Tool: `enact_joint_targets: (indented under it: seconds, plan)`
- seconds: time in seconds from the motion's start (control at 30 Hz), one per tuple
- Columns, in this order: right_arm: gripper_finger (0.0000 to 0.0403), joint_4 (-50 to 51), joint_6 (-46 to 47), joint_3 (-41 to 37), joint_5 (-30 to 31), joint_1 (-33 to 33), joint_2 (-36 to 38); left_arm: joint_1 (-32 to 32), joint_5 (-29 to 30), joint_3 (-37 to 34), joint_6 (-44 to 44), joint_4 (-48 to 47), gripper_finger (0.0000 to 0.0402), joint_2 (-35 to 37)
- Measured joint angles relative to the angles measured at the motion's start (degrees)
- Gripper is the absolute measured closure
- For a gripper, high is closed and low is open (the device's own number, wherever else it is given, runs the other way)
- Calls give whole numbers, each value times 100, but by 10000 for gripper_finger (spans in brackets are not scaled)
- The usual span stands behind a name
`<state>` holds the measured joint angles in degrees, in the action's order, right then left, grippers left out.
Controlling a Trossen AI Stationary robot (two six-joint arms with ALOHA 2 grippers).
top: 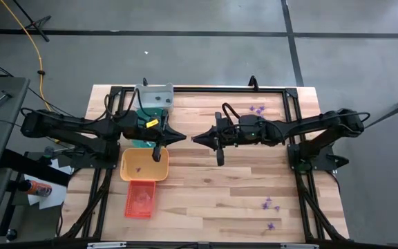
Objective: Sort Halloween decoration
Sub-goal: Put the purple witch hat toy in the yellow bin
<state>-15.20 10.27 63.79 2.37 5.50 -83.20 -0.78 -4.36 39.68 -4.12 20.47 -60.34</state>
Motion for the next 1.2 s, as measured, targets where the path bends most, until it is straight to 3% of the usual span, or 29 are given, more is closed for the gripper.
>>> enact_joint_targets:
  seconds: [0.4,0.57,0.7,0.87,1.03,1.2]
  plan:
    - [400,-4,39,0,103,0,-11,0,86,0,9,33,401,0]
    - [400,-14,514,9,37,38,-412,131,377,0,177,70,401,221]
    - [400,-231,799,9,-50,203,-1154,260,397,0,0,46,401,501]
    - [400,-1275,1249,146,-54,368,-2541,269,398,0,-121,45,401,695]
    - [400,-2191,1820,979,-50,349,-3855,264,417,-1,-180,22,401,713]
    - [395,-1854,1868,1974,-28,274,-4546,264,521,0,-183,11,402,713]
